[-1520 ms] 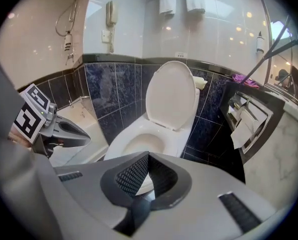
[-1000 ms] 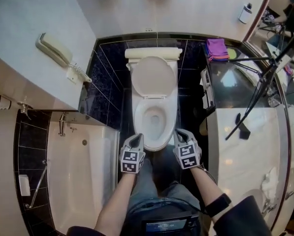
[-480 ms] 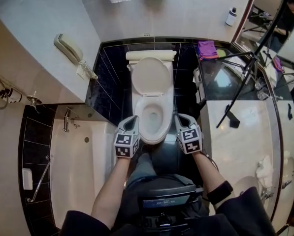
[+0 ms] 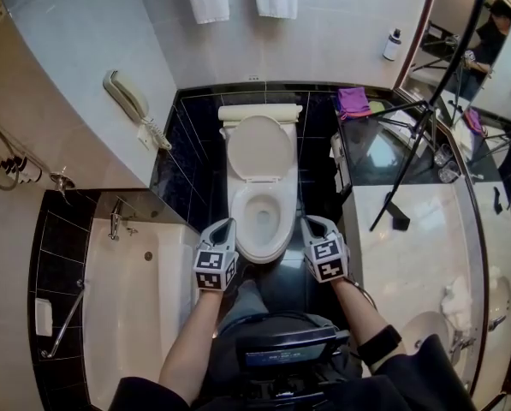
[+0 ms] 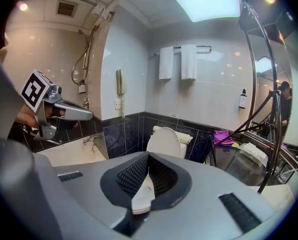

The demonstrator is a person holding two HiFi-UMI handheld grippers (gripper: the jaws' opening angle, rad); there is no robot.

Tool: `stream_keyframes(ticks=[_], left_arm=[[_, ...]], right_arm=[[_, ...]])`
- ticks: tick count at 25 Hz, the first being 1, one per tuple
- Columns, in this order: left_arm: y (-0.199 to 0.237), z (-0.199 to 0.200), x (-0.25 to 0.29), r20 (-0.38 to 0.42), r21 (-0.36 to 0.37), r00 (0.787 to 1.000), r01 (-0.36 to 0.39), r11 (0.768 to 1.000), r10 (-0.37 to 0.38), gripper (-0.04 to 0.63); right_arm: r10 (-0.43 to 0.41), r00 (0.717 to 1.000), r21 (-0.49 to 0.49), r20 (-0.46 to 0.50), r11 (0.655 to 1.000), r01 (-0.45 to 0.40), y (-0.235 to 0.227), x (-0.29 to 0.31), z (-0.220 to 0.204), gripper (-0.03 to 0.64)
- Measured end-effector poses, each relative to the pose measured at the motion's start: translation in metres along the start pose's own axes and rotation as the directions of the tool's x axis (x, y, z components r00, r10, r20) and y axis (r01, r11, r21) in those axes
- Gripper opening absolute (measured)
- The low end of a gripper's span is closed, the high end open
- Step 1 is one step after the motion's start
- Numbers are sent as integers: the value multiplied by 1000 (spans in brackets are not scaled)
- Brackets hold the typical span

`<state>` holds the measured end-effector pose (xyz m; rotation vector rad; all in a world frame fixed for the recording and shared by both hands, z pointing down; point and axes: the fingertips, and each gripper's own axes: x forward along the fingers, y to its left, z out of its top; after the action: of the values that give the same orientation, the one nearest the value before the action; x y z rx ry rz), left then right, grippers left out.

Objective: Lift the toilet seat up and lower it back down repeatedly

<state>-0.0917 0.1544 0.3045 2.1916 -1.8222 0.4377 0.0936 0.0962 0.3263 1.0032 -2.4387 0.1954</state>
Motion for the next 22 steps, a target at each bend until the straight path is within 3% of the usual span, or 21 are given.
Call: stream_keyframes(ticks=[17,20,22], left_arm=[[-1,-2,10,8,22,1000,-12,1000,12,-8],[5,-7,23,-5,29,1000,-12,1000,12,-8],[9,-13,29,-17,33,1000,-8,999,8,-8]], right_arm=[[-36,999,3,-26,999,36,-11,15,-14,22],[-36,998,17,-46,999,36,-20,32,-19,99],[-31,997,37,-68,999,34,-21,42,-28,116]])
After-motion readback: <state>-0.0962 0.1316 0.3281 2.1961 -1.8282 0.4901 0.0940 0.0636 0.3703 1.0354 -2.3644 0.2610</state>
